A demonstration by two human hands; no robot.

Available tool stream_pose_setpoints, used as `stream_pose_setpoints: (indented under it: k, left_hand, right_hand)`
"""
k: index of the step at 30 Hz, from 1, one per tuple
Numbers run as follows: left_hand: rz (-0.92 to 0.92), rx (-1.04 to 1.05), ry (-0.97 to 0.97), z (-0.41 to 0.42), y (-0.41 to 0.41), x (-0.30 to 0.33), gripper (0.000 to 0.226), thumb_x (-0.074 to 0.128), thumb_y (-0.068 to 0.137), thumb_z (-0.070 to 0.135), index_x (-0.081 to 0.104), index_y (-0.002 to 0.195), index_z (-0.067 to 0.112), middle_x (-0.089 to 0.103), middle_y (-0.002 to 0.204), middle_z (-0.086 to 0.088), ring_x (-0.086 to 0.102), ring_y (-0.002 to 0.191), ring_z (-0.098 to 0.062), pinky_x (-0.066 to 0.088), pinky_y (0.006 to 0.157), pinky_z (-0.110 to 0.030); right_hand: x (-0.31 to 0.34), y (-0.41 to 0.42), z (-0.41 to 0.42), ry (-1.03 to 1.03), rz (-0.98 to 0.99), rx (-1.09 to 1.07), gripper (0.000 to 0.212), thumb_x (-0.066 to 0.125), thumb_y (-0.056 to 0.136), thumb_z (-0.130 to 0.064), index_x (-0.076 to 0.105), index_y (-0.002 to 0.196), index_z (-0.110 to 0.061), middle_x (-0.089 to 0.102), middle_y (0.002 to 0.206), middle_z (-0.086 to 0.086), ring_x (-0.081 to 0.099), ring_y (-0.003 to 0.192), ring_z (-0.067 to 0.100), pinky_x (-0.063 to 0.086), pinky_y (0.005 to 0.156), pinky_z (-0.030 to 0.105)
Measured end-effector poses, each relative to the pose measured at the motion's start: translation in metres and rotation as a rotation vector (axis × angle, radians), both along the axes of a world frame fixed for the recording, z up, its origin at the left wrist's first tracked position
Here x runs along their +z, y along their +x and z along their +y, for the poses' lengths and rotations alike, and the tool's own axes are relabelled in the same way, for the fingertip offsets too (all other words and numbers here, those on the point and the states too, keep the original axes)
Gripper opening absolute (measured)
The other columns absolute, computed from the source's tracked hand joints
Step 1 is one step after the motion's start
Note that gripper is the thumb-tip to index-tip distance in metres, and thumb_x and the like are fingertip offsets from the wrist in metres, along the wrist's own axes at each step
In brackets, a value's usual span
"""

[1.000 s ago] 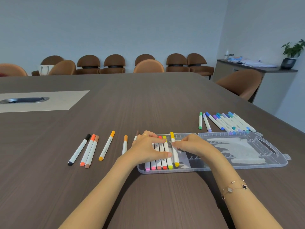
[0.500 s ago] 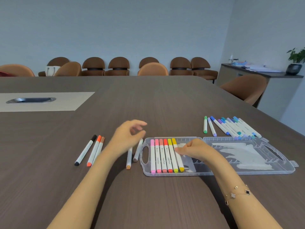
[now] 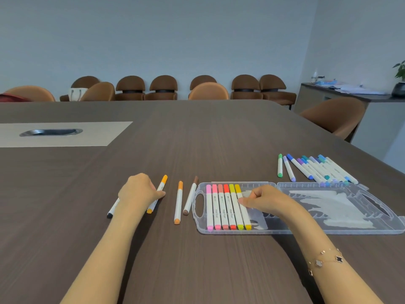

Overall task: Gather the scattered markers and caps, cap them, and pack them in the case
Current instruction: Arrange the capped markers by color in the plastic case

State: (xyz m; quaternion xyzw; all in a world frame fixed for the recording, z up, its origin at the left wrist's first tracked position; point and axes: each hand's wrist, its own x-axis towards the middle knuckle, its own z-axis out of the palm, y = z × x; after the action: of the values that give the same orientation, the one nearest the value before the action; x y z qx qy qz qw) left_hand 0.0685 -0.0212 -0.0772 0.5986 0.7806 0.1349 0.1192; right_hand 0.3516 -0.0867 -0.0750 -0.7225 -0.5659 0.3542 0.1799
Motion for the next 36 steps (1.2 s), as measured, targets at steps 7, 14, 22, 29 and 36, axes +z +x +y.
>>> stream_pose_setpoints:
  k: [7,14,22,29,36]
  left_hand:
    - [-0.226,-0.144,0.016,-0.018,0.03,0.015,0.032,0.069,0.079,0.041,0.077,0.085,0.011,0.071,0.083,-0.003,0.06,0.075,-0.015,0.049,0.067,-0.028]
    - [-0.645,-0.449,-0.025,-0.047,0.085,0.025,0.021,0.071,0.076,0.052,0.075,0.073,0.032,0.073,0.082,0.006,0.064,0.087,-0.007,0.053,0.075,-0.029]
    - [-0.57,-0.438,-0.013,-0.04,0.066,0.023,0.016,0.07,0.08,0.043,0.074,0.084,0.029,0.067,0.085,0.016,0.058,0.085,0.001,0.042,0.062,-0.015]
    - [-0.245,-0.087,0.129,-0.018,0.014,0.008,0.018,0.067,0.08,0.025,0.069,0.066,0.013,0.072,0.075,-0.008,0.065,0.077,-0.021,0.05,0.067,-0.027]
    - [-0.239,0.026,0.156,-0.011,-0.012,0.004,0.005,0.065,0.079,0.023,0.064,0.075,0.019,0.068,0.081,-0.005,0.063,0.089,-0.022,0.054,0.075,-0.033]
  right_hand:
    - [0.007,-0.016,-0.008,0.434,0.07,-0.175,0.024,0.058,0.091,-0.03,0.063,0.078,-0.012,0.056,0.065,-0.003,0.05,0.059,0.008,0.038,0.054,0.018]
    - [0.02,-0.049,-0.02,0.372,0.385,-0.053,0.028,0.055,0.092,-0.037,0.074,0.091,-0.017,0.07,0.089,-0.005,0.057,0.089,0.003,0.042,0.077,0.022]
    - [0.033,-0.026,-0.026,0.322,0.423,-0.151,0.03,0.056,0.092,-0.037,0.073,0.09,-0.013,0.061,0.068,-0.012,0.047,0.071,0.009,0.038,0.061,0.021]
    - [0.018,-0.003,-0.015,0.118,0.033,-0.189,0.037,0.057,0.092,-0.036,0.058,0.067,-0.009,0.054,0.062,0.005,0.05,0.053,0.014,0.038,0.047,0.022]
    - [0.001,-0.007,-0.005,0.114,-0.098,-0.124,0.04,0.057,0.092,-0.034,0.047,0.059,-0.012,0.054,0.058,-0.004,0.052,0.052,0.007,0.035,0.049,0.014]
